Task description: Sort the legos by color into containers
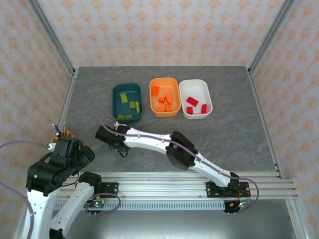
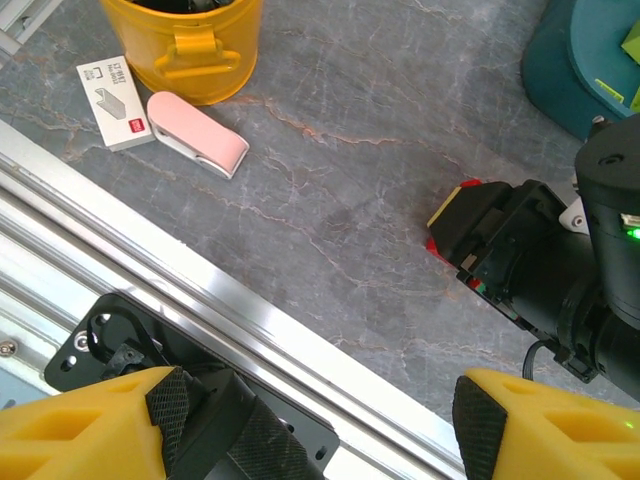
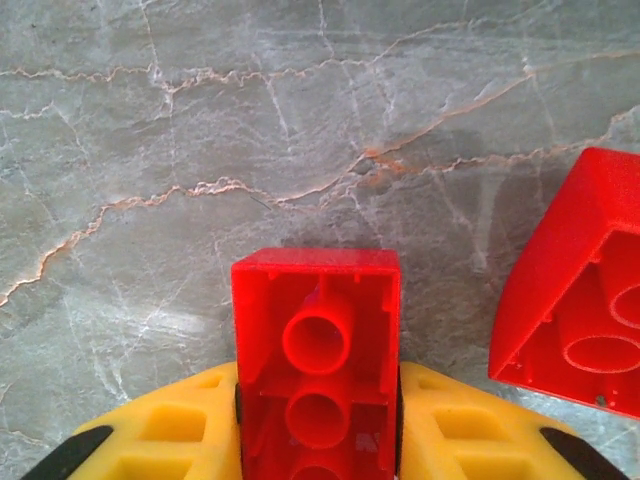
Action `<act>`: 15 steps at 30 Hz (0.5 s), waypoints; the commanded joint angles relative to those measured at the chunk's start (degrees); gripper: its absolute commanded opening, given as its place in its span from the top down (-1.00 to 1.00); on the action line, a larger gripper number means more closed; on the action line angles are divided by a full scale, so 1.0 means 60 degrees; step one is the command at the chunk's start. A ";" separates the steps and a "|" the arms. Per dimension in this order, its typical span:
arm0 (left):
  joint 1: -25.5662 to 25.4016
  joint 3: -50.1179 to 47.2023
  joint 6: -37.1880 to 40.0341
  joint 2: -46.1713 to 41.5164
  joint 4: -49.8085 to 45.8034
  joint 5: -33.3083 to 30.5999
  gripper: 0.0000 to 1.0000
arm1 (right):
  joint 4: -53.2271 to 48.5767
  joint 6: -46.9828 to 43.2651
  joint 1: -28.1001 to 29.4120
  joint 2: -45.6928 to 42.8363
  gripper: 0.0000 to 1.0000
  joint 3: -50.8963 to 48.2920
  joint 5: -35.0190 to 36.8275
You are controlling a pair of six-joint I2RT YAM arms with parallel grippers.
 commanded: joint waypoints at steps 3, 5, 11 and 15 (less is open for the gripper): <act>-0.0039 0.0081 0.0371 -0.0003 0.0376 0.0229 -0.48 | -0.0645 -0.0760 0.0049 -0.0451 0.59 0.0596 0.0608; -0.0031 0.0005 0.0653 0.0056 0.0726 0.0621 -0.48 | -0.0712 -0.0962 0.0021 -0.0931 0.60 0.0583 0.0972; -0.0029 -0.0405 0.1228 0.0475 0.2636 0.3066 -0.46 | -0.1240 -0.1277 -0.0531 -0.2770 0.63 0.0006 0.1970; -0.0055 -0.0945 0.0838 0.0862 0.4282 0.4610 -0.45 | -0.1513 -0.1490 -0.1507 -0.4257 0.64 -0.1234 0.2412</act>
